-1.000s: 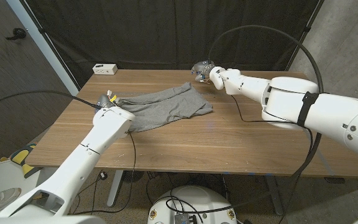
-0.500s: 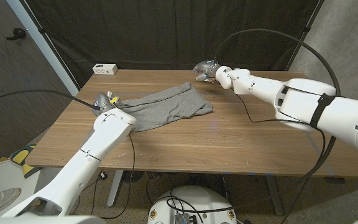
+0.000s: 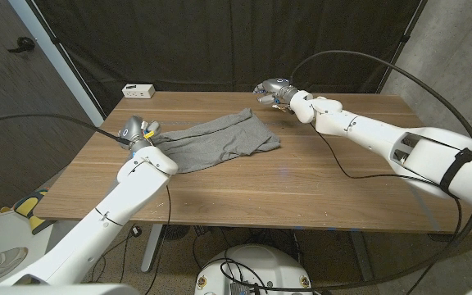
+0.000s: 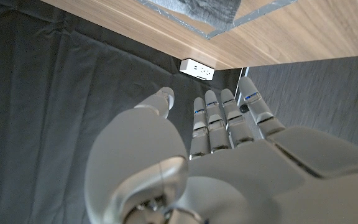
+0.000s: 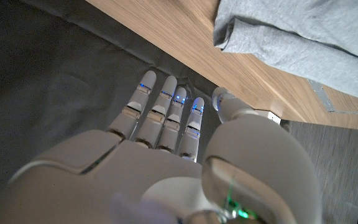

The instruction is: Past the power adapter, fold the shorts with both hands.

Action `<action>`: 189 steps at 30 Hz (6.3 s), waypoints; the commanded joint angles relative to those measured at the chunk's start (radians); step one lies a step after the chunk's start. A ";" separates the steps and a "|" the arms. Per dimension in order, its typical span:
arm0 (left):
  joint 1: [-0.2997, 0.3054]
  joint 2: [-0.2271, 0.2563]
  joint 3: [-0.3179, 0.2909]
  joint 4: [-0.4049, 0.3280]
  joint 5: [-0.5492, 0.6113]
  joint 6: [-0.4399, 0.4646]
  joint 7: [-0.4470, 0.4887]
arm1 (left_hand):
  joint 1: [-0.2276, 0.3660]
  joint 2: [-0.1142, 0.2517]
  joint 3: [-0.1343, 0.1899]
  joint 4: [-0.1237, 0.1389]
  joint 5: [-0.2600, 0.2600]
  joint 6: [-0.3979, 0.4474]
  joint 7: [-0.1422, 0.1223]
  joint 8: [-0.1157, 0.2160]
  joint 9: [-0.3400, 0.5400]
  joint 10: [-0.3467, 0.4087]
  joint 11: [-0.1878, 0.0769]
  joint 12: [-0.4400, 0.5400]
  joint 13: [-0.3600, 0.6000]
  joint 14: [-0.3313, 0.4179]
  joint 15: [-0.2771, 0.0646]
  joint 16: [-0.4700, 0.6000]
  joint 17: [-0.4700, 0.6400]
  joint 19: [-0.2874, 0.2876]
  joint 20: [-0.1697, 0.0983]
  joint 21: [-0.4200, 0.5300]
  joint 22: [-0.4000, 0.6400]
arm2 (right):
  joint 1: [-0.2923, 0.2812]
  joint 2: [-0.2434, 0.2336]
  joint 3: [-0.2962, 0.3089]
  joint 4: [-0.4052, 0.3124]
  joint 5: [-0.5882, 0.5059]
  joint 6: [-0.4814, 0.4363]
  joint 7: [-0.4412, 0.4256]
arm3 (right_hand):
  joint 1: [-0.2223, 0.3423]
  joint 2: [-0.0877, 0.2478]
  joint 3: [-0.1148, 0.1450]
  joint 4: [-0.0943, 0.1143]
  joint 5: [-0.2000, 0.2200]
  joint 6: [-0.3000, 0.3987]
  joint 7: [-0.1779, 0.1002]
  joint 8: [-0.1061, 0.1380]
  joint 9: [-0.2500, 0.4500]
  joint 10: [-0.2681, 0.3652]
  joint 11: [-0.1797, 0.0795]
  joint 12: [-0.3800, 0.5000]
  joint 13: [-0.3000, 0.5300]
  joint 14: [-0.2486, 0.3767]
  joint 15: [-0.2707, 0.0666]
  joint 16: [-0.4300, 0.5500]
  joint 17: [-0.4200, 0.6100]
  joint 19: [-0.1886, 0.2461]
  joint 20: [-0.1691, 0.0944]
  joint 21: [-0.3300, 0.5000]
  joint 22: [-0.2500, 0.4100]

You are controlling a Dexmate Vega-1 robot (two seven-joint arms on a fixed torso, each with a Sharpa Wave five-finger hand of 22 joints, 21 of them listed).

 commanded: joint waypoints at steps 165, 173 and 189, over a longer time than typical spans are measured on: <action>-0.065 0.079 0.432 0.457 1.805 -0.208 -1.067 | 0.652 0.072 0.088 -0.191 0.174 0.774 -0.109 0.349 -0.007 0.533 -0.222 0.195 0.069 0.250 -0.276 0.006 -0.028 -0.058 -0.058 0.110 -0.045 | -0.521 -0.121 0.252 -0.366 0.031 0.049 0.051 | -0.042 0.063 0.021 -0.077 -0.023 0.109 0.035 0.016 -0.002 0.030 0.038 -0.009 -0.073 -0.047 -0.040 0.021 -0.115 -0.027 0.004 -0.032 -0.003; -0.102 0.142 0.439 0.436 1.872 -0.327 -1.058 | 0.653 0.065 0.085 -0.196 0.164 0.792 -0.107 0.423 0.057 0.556 -0.232 0.203 0.098 0.275 -0.290 0.014 -0.015 -0.072 -0.072 0.136 -0.058 | -0.519 -0.116 0.247 -0.355 0.031 0.059 0.045 | -0.044 0.066 0.022 -0.077 -0.023 0.116 0.038 0.016 -0.002 0.033 0.046 -0.010 -0.074 -0.043 -0.039 0.022 -0.118 -0.025 0.004 -0.033 -0.003; -0.134 0.327 0.397 0.322 1.896 -0.543 -0.900 | 0.679 0.052 0.043 -0.200 0.132 0.763 -0.125 0.555 0.197 0.588 -0.235 0.212 0.151 0.339 -0.298 0.031 0.004 -0.085 -0.098 0.188 -0.075 | -0.515 -0.113 0.241 -0.349 0.029 0.065 0.047 | -0.045 0.072 0.021 -0.080 -0.024 0.121 0.039 0.014 -0.002 0.033 0.042 -0.013 -0.077 -0.043 -0.040 0.024 -0.120 -0.024 0.005 -0.033 -0.003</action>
